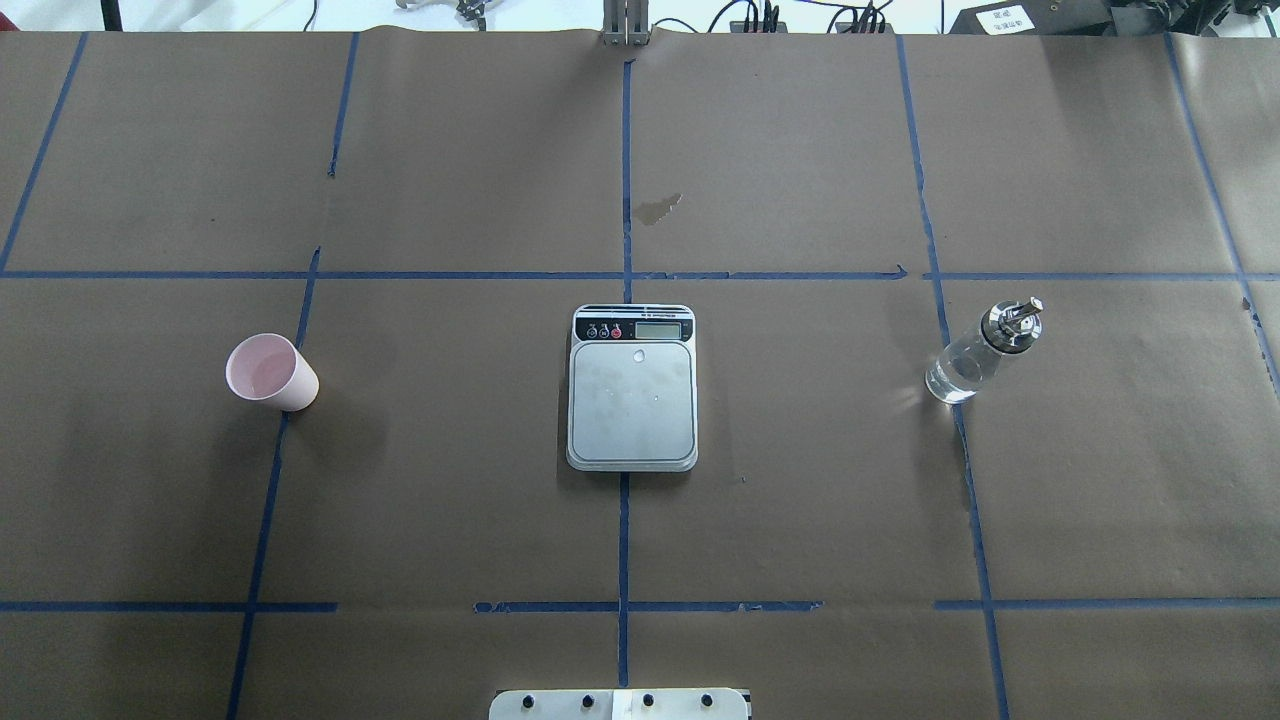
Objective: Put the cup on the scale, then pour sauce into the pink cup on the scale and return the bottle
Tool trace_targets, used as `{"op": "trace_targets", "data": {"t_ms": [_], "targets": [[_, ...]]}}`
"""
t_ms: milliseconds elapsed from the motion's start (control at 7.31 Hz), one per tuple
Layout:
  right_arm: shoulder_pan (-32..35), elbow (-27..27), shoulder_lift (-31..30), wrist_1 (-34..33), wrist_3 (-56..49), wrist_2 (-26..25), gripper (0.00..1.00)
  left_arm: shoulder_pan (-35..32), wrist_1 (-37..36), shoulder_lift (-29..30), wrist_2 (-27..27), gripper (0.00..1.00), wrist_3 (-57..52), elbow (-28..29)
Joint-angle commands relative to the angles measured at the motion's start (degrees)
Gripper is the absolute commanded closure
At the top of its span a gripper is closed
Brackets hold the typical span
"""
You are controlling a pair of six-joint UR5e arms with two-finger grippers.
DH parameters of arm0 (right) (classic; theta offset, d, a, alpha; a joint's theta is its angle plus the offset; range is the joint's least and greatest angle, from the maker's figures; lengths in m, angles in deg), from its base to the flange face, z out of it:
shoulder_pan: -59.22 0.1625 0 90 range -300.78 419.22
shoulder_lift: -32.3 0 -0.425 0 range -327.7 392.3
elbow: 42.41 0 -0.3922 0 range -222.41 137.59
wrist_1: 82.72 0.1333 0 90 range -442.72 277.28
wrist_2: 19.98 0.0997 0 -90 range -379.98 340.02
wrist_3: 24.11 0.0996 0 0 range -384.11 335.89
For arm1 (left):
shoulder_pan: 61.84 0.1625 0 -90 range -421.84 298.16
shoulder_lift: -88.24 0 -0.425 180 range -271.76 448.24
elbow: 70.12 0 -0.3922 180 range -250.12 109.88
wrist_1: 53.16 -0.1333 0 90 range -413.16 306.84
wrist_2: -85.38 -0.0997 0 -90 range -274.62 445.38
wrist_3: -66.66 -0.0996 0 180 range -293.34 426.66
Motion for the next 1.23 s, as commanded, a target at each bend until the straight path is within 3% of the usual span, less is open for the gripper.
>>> {"op": "trace_targets", "data": {"t_ms": [0, 684, 821, 1094], "targets": [[0.0, -0.01, -0.09, 0.0, -0.01, 0.0, 0.0, 0.26, 2.35, -0.17, -0.09, 0.0, -0.09, -0.21], [0.0, 0.16, -0.53, 0.0, 0.08, 0.35, 0.0, 2.89, 8.41, 0.0, 1.05, 0.0, 0.35, -0.74], [0.0, 2.34, -1.14, 0.0, 0.17, 0.53, 0.0, 6.99, 11.74, -0.09, 5.75, 0.0, 4.26, -3.18], [0.0, 4.19, -2.97, 0.0, 0.34, 0.35, 0.0, 16.92, 13.53, 0.0, 4.24, 0.0, 22.78, -11.16]]}}
